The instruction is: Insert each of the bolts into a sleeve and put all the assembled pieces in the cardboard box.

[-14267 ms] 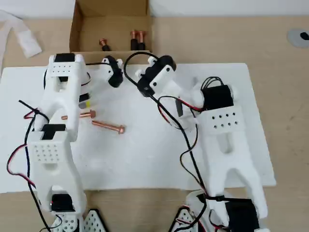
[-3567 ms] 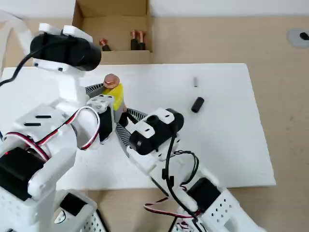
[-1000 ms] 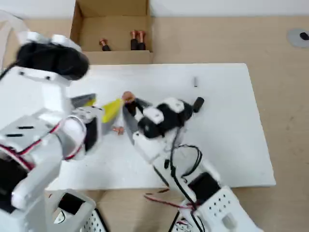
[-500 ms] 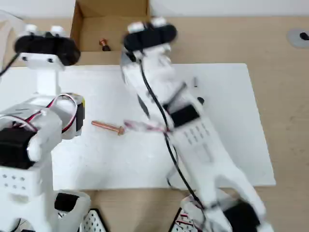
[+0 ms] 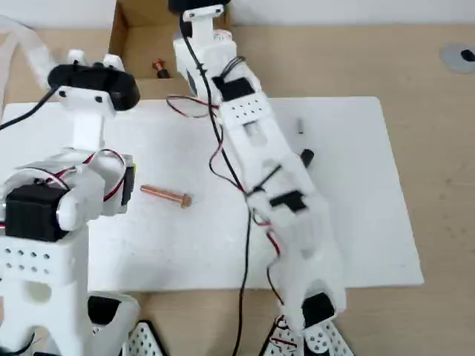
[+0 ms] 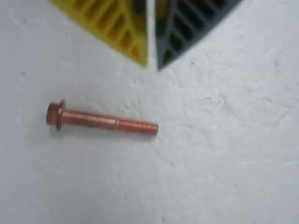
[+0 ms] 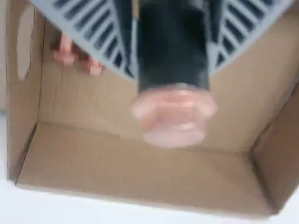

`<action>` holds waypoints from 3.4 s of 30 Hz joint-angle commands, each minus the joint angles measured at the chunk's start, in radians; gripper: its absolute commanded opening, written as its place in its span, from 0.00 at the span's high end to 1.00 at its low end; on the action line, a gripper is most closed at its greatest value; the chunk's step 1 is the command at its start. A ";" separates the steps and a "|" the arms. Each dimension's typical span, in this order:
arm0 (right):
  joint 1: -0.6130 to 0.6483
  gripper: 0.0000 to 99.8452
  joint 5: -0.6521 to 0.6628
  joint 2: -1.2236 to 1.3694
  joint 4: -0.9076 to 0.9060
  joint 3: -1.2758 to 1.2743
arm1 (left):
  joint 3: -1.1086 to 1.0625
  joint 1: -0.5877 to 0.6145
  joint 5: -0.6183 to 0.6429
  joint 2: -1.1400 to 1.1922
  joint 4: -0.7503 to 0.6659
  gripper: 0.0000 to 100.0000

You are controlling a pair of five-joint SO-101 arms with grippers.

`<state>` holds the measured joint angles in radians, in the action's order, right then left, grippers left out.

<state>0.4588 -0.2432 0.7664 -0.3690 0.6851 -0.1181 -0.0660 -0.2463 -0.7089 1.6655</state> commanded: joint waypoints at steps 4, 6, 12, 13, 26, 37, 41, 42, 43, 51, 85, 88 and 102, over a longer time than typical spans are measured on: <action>-0.016 0.99 0.103 0.348 -0.040 0.539 | -0.008 0.015 -0.029 -0.007 -0.002 0.99; -0.016 0.99 0.132 0.441 -0.044 0.639 | -0.008 0.015 -0.041 -0.007 -0.002 0.99; -0.016 0.97 0.198 0.610 -0.044 0.783 | -0.008 0.015 -0.051 -0.005 -0.005 0.99; -0.016 0.95 0.207 0.619 -0.048 0.780 | -0.008 0.015 -0.051 -0.005 -0.006 0.99; -0.022 0.67 0.204 0.579 -0.359 0.958 | -0.021 0.011 -0.255 0.010 -0.008 0.82; -0.291 0.67 0.204 0.151 -0.689 0.983 | -0.206 -0.037 -0.830 0.156 -0.064 0.82; -0.446 0.67 0.204 -0.005 -0.855 0.981 | -0.259 -0.048 -0.899 0.231 -0.186 0.82; -0.476 0.67 0.204 -0.041 -0.908 0.981 | -0.275 -0.048 -0.927 0.254 -0.215 0.82; -0.503 0.67 0.204 -0.070 -0.965 0.981 | -0.290 -0.048 -0.956 0.277 -0.242 0.82; -0.638 0.67 0.210 -0.234 -1.343 0.981 | -0.310 -0.081 -1.126 0.483 -0.307 0.82; -0.773 0.67 0.209 -0.246 -1.418 0.977 | -0.170 -0.166 -1.198 0.917 -0.551 0.82; -0.773 0.67 0.207 -0.246 -1.418 0.975 | -0.157 -0.163 -1.198 0.924 -0.548 0.84; -0.771 0.67 0.204 -0.246 -1.418 0.977 | -0.092 -0.135 -1.085 0.923 -0.517 0.98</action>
<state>-0.3023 -0.0453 0.5838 -1.7683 1.6241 -0.3376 -0.2394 -1.3771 0.1949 1.1838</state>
